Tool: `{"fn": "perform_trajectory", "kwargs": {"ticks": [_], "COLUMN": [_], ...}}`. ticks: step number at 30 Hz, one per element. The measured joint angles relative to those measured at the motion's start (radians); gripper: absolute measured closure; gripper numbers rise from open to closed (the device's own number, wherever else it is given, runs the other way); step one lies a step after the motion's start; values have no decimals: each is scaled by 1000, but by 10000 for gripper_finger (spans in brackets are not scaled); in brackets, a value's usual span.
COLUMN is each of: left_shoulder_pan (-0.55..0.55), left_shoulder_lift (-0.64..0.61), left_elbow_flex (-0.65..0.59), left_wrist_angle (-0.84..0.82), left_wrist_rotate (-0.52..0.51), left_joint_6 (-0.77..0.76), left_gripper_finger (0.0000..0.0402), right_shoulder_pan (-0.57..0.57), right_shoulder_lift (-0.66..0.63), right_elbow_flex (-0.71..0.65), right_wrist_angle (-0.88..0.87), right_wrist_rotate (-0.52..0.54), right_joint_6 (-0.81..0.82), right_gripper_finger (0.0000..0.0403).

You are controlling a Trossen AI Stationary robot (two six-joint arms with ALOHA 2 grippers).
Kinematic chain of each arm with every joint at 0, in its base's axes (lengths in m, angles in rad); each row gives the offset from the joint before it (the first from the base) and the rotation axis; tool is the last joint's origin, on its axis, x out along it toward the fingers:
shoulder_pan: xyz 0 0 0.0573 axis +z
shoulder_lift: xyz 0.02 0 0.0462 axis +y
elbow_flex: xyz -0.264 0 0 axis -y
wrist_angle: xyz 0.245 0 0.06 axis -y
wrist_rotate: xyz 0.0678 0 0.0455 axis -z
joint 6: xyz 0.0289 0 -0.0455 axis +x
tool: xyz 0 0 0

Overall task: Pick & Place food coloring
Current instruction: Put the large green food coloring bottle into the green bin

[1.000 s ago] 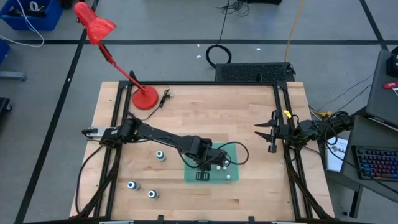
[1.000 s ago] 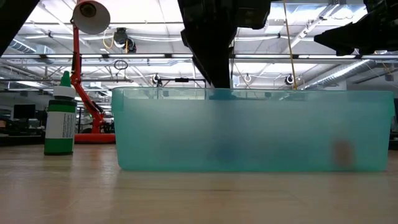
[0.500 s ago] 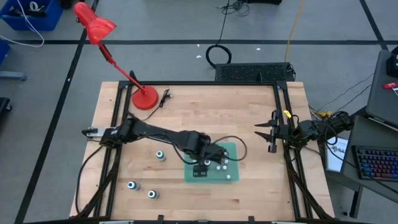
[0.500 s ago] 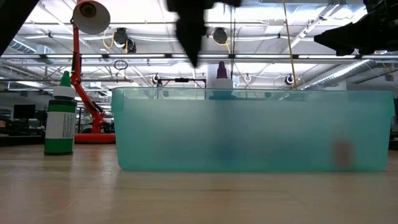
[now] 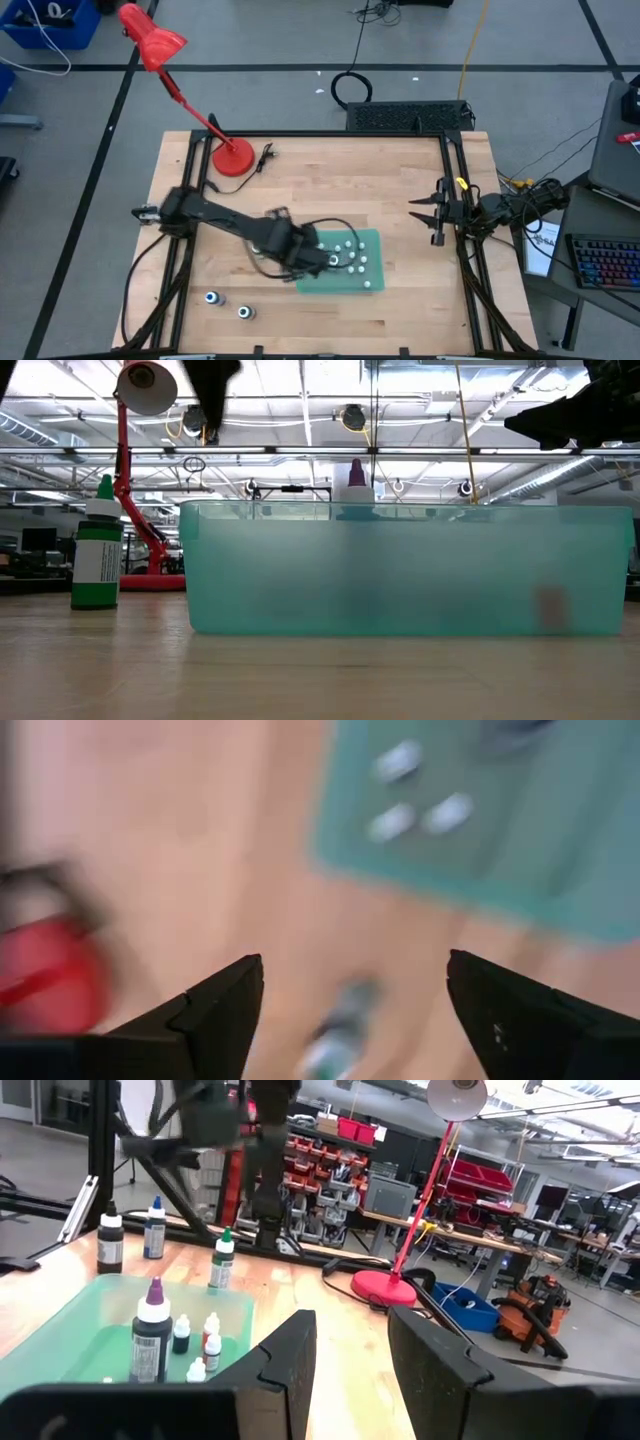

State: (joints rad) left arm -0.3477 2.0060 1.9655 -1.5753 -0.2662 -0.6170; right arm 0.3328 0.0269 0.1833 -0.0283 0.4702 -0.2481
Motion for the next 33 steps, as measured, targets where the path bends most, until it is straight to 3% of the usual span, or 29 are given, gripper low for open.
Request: {"fn": "perform_trajectory", "kwargs": {"ticks": [3,7,11,18,24,33], "left_shoulder_pan": [-23,-21,-9,17,35,40], "left_shoulder_lift": [-92,-228,-361,-477,-482,-482], "left_elbow_flex": [-81,-253,-432,-683,-764,-772], "left_wrist_angle": [30,92,144,232,307,388], "left_wrist_rotate": [-86,-94,-16,81,152,186], "left_joint_6": [-8,-80,-171,-295,-294,-257], "left_gripper_finger": [112,132,144,146,147,147], "right_shoulder_pan": [0,0,0,0,0,0], "right_shoulder_lift": [4,9,12,12,12,12], "right_elbow_flex": [0,0,0,0,0,0], "right_wrist_angle": [0,-4,0,1,1,1], "right_wrist_rotate": [0,0,0,0,0,0], "right_joint_6": [0,0,0,0,0,0], "right_gripper_finger": [287,287,287,287,287,287]}}
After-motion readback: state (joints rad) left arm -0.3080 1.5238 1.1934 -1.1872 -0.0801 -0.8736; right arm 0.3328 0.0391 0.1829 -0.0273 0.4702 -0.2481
